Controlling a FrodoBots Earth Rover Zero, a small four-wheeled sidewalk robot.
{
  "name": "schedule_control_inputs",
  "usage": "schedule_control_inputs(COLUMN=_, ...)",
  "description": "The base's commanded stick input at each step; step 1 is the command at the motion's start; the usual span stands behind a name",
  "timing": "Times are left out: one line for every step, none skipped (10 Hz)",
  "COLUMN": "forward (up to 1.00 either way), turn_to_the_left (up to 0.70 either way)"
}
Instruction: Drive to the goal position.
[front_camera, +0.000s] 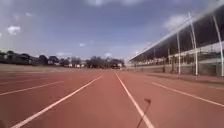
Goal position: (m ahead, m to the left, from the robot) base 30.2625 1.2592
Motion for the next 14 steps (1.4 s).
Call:
schedule_control_inputs(forward=0.7, turn_to_the_left=0.0)
schedule_control_inputs(forward=0.7, turn_to_the_left=0.0)
schedule_control_inputs(forward=0.7, turn_to_the_left=0.0)
schedule_control_inputs(forward=0.7, turn_to_the_left=0.0)
schedule_control_inputs(forward=0.7, turn_to_the_left=0.0)
schedule_control_inputs(forward=0.7, turn_to_the_left=0.0)
schedule_control_inputs(forward=0.7, turn_to_the_left=0.0)
schedule_control_inputs(forward=0.7, turn_to_the_left=0.0)
schedule_control_inputs(forward=0.7, turn_to_the_left=0.0)
schedule_control_inputs(forward=0.7, turn_to_the_left=0.0)
schedule_control_inputs(forward=0.7, turn_to_the_left=0.0)
schedule_control_inputs(forward=0.7, turn_to_the_left=0.0)
schedule_control_inputs(forward=0.7, turn_to_the_left=0.0)
schedule_control_inputs(forward=0.7, turn_to_the_left=0.0)
